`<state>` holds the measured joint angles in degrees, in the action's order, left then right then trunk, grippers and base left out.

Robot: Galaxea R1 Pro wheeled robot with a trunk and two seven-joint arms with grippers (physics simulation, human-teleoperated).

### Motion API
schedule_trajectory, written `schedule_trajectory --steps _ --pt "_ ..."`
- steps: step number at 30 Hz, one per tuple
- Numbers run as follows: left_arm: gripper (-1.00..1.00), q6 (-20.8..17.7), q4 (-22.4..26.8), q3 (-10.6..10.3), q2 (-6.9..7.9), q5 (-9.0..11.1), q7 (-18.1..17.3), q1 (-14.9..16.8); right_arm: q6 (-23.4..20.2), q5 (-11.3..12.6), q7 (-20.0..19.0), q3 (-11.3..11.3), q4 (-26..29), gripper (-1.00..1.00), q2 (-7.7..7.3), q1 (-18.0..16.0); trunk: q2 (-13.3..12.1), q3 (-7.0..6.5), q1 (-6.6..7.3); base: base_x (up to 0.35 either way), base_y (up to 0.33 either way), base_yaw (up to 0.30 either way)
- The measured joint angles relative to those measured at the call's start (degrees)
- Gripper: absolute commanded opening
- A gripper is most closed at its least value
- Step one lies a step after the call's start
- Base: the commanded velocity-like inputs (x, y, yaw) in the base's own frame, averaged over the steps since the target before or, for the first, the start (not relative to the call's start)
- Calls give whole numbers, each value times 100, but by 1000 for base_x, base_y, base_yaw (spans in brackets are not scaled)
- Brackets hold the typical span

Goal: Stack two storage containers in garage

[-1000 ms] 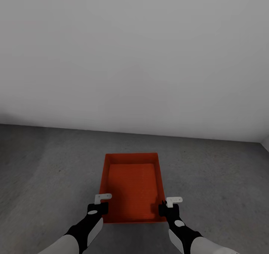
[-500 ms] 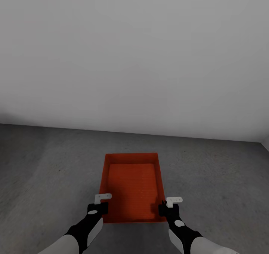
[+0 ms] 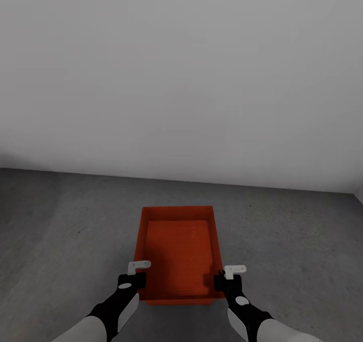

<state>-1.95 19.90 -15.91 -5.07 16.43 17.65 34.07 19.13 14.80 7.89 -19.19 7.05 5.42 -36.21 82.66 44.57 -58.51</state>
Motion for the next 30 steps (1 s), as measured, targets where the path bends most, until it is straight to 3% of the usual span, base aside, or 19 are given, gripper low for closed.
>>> schedule_trajectory --steps 30 --pt "-100 0 0 -1 0 0 0 2 0 0 0 1 2 -100 -1 0 0 0 0 1 0 0"
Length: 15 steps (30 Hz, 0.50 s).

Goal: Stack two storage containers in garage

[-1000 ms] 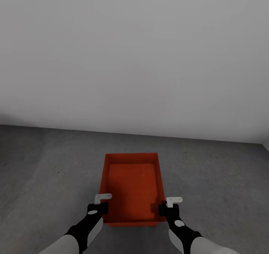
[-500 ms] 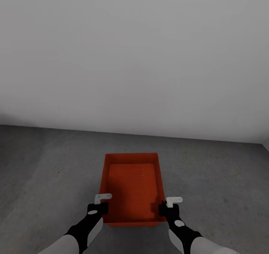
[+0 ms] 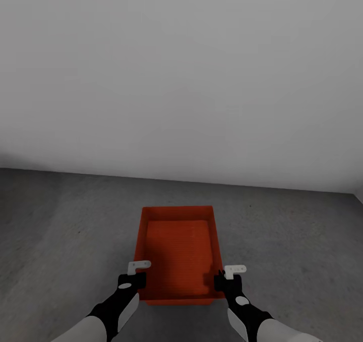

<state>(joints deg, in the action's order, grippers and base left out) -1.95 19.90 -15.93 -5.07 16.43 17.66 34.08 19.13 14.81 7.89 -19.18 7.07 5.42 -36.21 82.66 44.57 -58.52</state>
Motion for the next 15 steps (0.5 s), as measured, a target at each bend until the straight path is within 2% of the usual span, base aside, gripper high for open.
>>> schedule_trajectory --steps 7,15 --pt "-100 0 0 -7 3 8 0 -2 0 1 1 -2 -5 -100 2 0 0 0 0 0 85 0" --pt "-100 0 0 0 0 0 0 0 0 0 0 0 0 -100 0 0 0 0 0 0 11 0"
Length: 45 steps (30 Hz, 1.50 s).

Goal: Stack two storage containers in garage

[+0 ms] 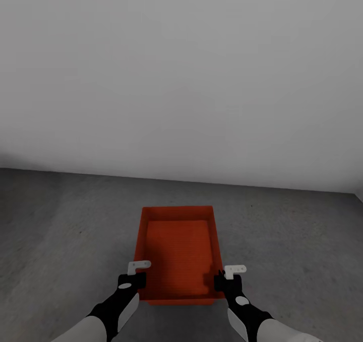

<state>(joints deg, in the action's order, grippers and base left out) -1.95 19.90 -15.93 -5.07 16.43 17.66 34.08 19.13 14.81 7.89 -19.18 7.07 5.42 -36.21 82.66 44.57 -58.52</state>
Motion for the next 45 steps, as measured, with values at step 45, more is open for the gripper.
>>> schedule_trajectory --steps 45 --pt "-100 0 -1 -2 -1 4 1 -2 -1 -3 -1 2 -4 -100 0 0 480 215 -263 0 0 0"
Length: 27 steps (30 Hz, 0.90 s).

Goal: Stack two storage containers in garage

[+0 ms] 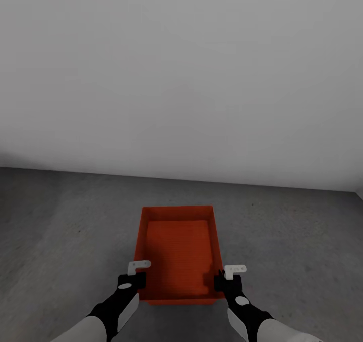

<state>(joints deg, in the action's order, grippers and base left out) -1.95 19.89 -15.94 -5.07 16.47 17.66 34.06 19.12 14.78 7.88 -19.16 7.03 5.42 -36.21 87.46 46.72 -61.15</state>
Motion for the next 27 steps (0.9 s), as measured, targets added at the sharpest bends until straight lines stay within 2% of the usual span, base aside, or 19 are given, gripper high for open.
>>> schedule_trajectory --steps 4,27 --pt "-100 0 0 -3 1 1 0 2 0 1 0 1 2 -100 0 0 160 72 -88 0 0 0" --pt "-100 -1 2 -10 4 8 2 3 -3 -7 8 0 9 -100 2 0 162 72 -89 0 0 -3"
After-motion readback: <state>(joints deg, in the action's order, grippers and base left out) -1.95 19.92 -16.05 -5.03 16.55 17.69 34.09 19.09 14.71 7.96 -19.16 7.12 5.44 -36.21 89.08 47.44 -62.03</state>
